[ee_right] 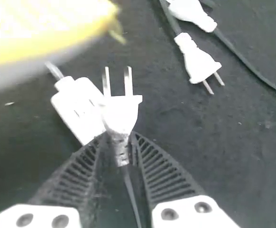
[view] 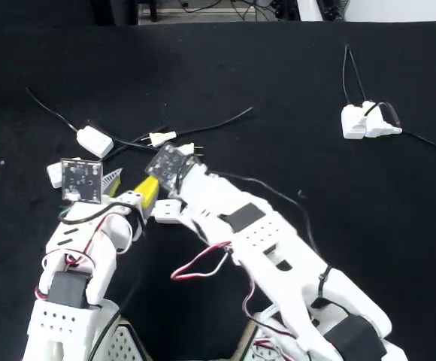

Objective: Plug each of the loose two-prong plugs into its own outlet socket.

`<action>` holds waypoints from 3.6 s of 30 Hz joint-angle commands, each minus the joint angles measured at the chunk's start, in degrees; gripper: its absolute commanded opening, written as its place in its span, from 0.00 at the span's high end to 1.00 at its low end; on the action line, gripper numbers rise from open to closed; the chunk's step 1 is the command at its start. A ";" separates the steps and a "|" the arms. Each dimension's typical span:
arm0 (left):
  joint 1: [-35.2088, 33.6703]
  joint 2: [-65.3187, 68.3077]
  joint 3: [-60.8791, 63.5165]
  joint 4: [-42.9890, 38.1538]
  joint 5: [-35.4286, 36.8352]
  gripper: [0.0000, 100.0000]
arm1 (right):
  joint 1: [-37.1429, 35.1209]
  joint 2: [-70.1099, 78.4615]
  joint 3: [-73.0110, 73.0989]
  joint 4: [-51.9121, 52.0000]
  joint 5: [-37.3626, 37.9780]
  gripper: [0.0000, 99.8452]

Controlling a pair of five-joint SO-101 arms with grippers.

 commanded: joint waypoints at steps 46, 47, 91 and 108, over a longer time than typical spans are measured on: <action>-3.21 -0.70 3.91 -0.18 -7.65 0.77 | -3.16 -17.27 -6.99 10.11 -7.03 0.99; -5.23 -0.70 3.65 -0.18 -7.30 0.77 | -2.81 -17.19 -7.52 11.25 -7.03 0.99; -16.84 -0.70 4.18 -0.18 -1.85 0.77 | 5.80 26.59 -51.65 46.15 -43.52 0.99; -17.19 -0.70 4.09 -0.26 -1.85 0.77 | 2.11 27.03 -51.56 49.41 -47.30 0.99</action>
